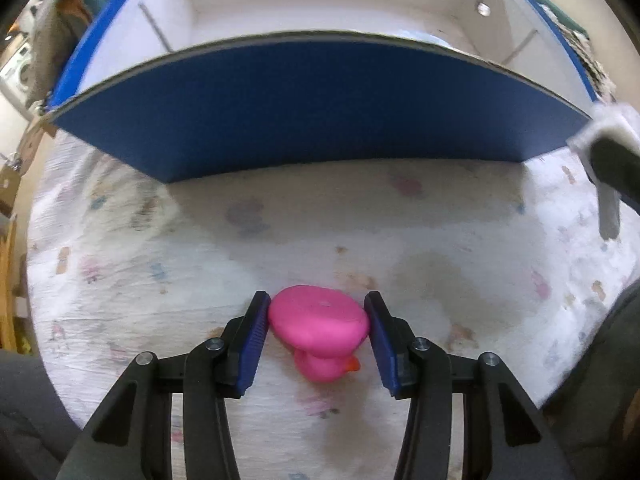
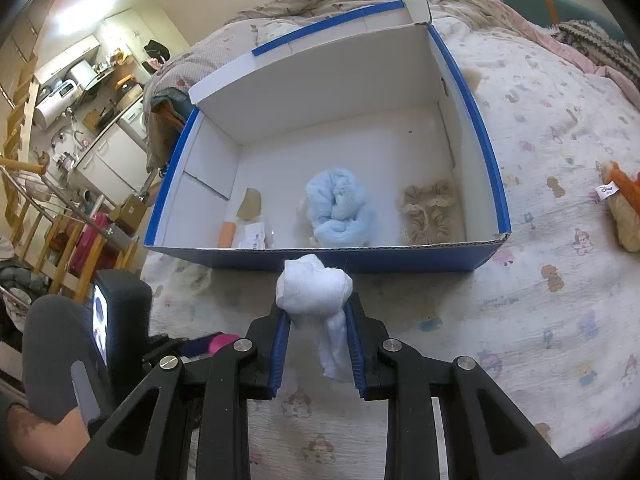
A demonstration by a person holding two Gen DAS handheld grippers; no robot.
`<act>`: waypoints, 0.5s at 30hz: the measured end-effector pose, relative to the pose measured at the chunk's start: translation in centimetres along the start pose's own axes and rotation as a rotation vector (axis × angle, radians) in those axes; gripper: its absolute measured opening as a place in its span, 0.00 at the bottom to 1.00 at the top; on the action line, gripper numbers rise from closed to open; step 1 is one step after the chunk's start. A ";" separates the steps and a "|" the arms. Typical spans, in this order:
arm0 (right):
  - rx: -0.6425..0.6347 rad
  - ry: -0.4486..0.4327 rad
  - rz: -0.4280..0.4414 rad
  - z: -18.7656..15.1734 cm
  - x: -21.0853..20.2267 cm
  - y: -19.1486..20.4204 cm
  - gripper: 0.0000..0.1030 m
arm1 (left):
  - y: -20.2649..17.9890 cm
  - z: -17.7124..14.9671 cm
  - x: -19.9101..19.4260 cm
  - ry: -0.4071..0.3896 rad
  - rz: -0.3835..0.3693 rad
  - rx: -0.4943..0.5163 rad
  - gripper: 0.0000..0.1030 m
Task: Organize soft objects
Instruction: 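Grasp the white cloth with the right gripper while the left grasps the pink duck, then carry the pink duck and white cloth into the box and open both grippers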
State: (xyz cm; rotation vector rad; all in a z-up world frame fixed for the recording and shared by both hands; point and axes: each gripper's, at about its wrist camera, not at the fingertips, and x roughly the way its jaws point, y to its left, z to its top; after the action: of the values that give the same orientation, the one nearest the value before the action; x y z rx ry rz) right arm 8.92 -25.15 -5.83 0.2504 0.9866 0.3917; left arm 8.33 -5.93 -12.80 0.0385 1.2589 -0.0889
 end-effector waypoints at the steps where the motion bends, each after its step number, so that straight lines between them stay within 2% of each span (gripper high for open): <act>1: -0.002 0.003 -0.001 0.0 0.0 0.0 0.28 | 0.4 0.0 0.0 -0.003 0.010 -0.010 0.43; 9: -0.012 0.010 -0.014 -0.2 0.1 0.2 0.28 | 5.3 0.6 0.2 0.000 0.117 -0.148 0.43; 15: -0.018 0.012 -0.021 -0.2 0.2 0.3 0.28 | 7.6 0.7 -0.8 -0.023 0.143 -0.222 0.43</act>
State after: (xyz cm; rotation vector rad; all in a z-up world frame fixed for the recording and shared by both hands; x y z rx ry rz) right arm 8.81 -24.79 -5.96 0.2217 0.9960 0.3827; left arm 9.47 1.66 -11.98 -0.0636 1.2331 0.1736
